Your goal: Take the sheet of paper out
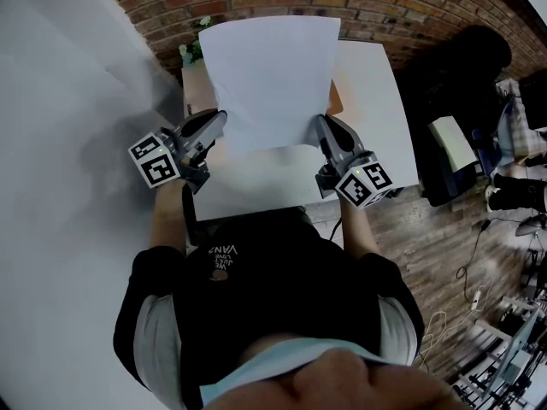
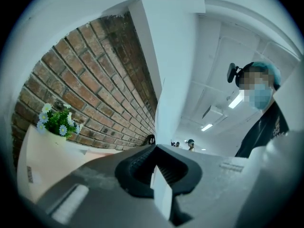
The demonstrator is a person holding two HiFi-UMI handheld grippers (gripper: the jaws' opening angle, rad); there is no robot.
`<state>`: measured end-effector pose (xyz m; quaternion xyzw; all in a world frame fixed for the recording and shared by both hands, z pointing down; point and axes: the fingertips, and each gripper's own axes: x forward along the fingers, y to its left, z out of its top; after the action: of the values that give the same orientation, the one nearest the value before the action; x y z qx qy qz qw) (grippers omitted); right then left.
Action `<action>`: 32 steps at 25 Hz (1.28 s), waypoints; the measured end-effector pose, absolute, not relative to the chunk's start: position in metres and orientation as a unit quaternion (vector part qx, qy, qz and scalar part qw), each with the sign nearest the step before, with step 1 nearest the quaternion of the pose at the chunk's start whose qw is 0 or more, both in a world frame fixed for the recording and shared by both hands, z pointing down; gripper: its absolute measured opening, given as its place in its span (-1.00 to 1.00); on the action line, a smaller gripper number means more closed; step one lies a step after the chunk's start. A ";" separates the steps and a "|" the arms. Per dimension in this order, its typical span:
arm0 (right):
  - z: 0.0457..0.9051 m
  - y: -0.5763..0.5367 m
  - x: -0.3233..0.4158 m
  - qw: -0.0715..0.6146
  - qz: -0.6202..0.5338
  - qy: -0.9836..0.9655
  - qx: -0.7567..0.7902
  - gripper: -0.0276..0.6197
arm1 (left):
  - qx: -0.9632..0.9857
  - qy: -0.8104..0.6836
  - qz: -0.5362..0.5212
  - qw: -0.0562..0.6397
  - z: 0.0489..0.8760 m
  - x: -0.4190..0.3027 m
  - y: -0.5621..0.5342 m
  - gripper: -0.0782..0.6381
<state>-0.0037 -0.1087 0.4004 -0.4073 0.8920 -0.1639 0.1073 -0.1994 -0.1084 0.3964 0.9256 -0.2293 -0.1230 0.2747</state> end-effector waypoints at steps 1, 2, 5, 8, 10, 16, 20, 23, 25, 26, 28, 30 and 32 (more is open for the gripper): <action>0.401 -0.108 -0.006 0.106 -0.163 0.892 -0.407 -0.91 | 0.925 -0.230 -0.124 0.276 0.397 -0.202 -0.108 -0.78; 0.402 -0.107 -0.008 0.104 -0.163 0.893 -0.407 -0.91 | 0.924 -0.230 -0.125 0.277 0.398 -0.204 -0.107 -0.78; 0.406 -0.105 -0.014 0.099 -0.161 0.893 -0.409 -0.91 | 0.923 -0.229 -0.129 0.282 0.401 -0.211 -0.105 -0.78; 0.407 -0.106 -0.018 0.095 -0.159 0.892 -0.413 -0.91 | 0.922 -0.228 -0.132 0.284 0.403 -0.214 -0.105 -0.78; 0.407 -0.105 -0.019 0.093 -0.160 0.890 -0.416 -0.91 | 0.922 -0.228 -0.132 0.284 0.404 -0.215 -0.105 -0.78; 0.409 -0.106 -0.020 0.089 -0.157 0.890 -0.418 -0.91 | 0.920 -0.228 -0.136 0.287 0.405 -0.216 -0.106 -0.78; 0.410 -0.105 -0.021 0.086 -0.154 0.890 -0.421 -0.91 | 0.920 -0.227 -0.136 0.288 0.406 -0.217 -0.105 -0.78; 0.408 -0.102 -0.020 0.087 -0.154 0.889 -0.421 -0.91 | 0.920 -0.227 -0.137 0.290 0.406 -0.217 -0.102 -0.78; 0.408 -0.100 -0.019 0.089 -0.155 0.889 -0.422 -0.91 | 0.919 -0.226 -0.138 0.292 0.406 -0.216 -0.100 -0.78; 0.408 -0.098 -0.019 0.089 -0.155 0.889 -0.422 -0.91 | 0.919 -0.225 -0.138 0.292 0.406 -0.215 -0.099 -0.78; 0.408 -0.096 -0.018 0.090 -0.155 0.889 -0.422 -0.91 | 0.919 -0.226 -0.138 0.292 0.405 -0.215 -0.096 -0.78; 0.408 -0.094 -0.018 0.091 -0.156 0.889 -0.422 -0.91 | 0.919 -0.228 -0.137 0.291 0.404 -0.214 -0.095 -0.78; 0.408 -0.092 -0.017 0.091 -0.157 0.889 -0.421 -0.91 | 0.919 -0.229 -0.137 0.291 0.405 -0.214 -0.093 -0.78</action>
<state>-0.0175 -0.0918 0.4084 -0.4213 0.8885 -0.1571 0.0911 -0.2140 -0.0928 0.4050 0.9188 -0.2291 -0.1367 0.2911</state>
